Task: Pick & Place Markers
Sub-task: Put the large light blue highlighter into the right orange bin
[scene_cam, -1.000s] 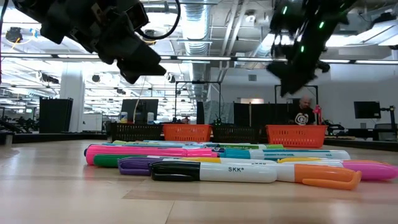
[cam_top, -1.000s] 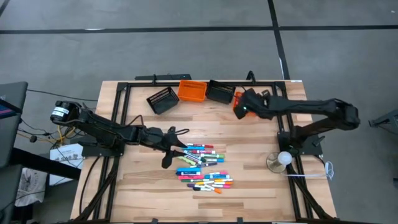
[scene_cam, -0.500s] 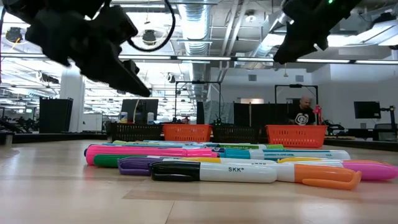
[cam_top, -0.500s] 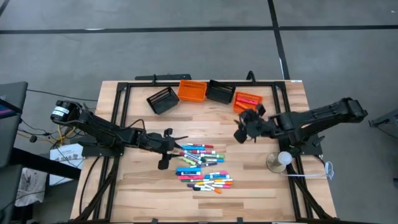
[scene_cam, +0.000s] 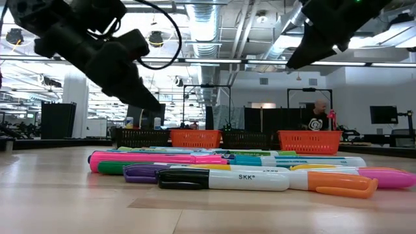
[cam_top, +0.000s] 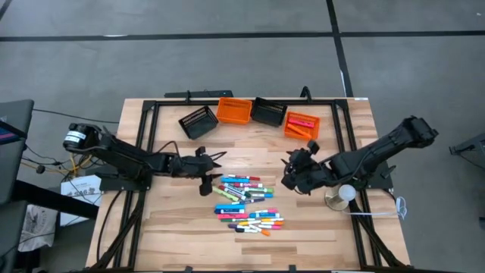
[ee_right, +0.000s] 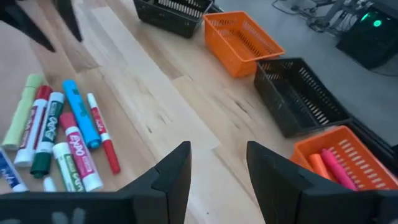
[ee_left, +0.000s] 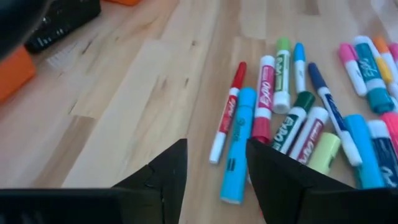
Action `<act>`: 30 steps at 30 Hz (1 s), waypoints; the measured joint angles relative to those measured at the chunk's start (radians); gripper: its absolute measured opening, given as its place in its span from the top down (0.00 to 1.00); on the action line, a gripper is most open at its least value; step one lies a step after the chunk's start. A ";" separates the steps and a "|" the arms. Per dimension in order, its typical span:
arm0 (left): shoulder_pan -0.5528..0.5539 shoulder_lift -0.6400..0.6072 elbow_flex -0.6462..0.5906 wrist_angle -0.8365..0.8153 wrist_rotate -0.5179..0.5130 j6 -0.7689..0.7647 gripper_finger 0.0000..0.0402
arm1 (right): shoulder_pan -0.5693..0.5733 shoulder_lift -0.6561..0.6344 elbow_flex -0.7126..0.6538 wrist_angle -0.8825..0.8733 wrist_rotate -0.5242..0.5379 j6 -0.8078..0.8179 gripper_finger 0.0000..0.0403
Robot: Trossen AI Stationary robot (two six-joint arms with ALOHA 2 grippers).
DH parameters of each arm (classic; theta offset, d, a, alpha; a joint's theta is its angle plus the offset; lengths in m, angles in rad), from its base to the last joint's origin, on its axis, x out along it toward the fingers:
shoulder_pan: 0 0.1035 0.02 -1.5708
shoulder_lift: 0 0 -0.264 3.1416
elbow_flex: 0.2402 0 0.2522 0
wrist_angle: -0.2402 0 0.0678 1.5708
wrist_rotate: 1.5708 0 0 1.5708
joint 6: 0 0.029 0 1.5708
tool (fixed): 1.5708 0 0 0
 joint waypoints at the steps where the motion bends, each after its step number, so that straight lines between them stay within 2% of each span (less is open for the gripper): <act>1: 0.008 0.017 0.000 0.030 0.025 -0.001 0.60 | 0.006 0.003 0.000 0.001 0.002 0.003 0.65; 4: 0.027 0.091 0.013 0.084 0.099 0.021 0.61 | 0.024 0.003 0.000 0.006 0.009 0.005 0.65; 10: 0.054 0.219 0.070 0.081 0.115 0.088 0.64 | 0.054 0.001 0.000 0.002 0.021 0.030 0.65; 20: 0.047 0.247 0.089 0.085 0.154 0.179 0.64 | 0.078 0.001 0.000 0.003 0.020 0.034 0.65; 30: 0.051 0.312 0.093 0.099 0.175 0.182 0.64 | 0.078 0.001 0.000 0.004 0.020 0.037 0.64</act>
